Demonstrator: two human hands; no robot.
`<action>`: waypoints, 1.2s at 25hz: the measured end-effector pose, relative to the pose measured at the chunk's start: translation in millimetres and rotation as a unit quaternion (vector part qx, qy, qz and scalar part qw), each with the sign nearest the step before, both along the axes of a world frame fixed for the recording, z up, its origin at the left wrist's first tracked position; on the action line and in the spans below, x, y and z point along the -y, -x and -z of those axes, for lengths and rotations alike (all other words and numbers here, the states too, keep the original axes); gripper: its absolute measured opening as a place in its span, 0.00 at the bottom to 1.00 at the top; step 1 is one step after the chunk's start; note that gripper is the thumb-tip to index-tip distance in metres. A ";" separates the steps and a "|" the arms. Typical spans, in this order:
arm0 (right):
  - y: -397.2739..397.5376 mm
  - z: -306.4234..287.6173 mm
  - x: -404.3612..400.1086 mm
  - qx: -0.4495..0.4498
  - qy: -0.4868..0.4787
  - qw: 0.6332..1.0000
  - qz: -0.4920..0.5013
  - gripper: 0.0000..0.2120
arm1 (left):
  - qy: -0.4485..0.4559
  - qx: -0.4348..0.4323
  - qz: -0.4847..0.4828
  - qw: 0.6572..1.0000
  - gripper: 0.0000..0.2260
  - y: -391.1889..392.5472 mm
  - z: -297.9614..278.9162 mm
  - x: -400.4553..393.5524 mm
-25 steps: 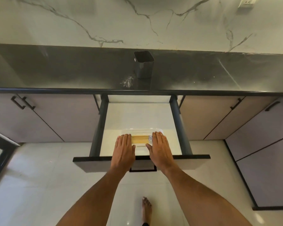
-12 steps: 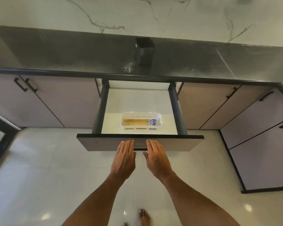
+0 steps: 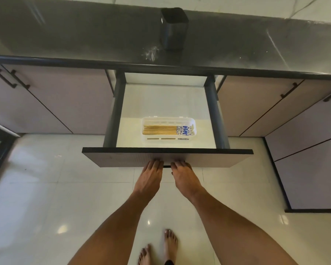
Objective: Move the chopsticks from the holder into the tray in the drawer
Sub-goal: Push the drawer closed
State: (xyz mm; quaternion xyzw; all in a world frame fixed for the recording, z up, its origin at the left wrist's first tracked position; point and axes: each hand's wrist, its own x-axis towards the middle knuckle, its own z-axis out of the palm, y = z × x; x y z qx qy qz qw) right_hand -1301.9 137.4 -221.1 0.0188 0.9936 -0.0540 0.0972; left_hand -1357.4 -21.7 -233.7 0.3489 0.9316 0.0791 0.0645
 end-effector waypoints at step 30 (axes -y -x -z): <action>219.3 26.6 -72.7 -0.032 -0.036 0.998 0.035 0.22 | 0.016 -0.011 -0.017 1.000 0.30 201.5 32.3 -119.3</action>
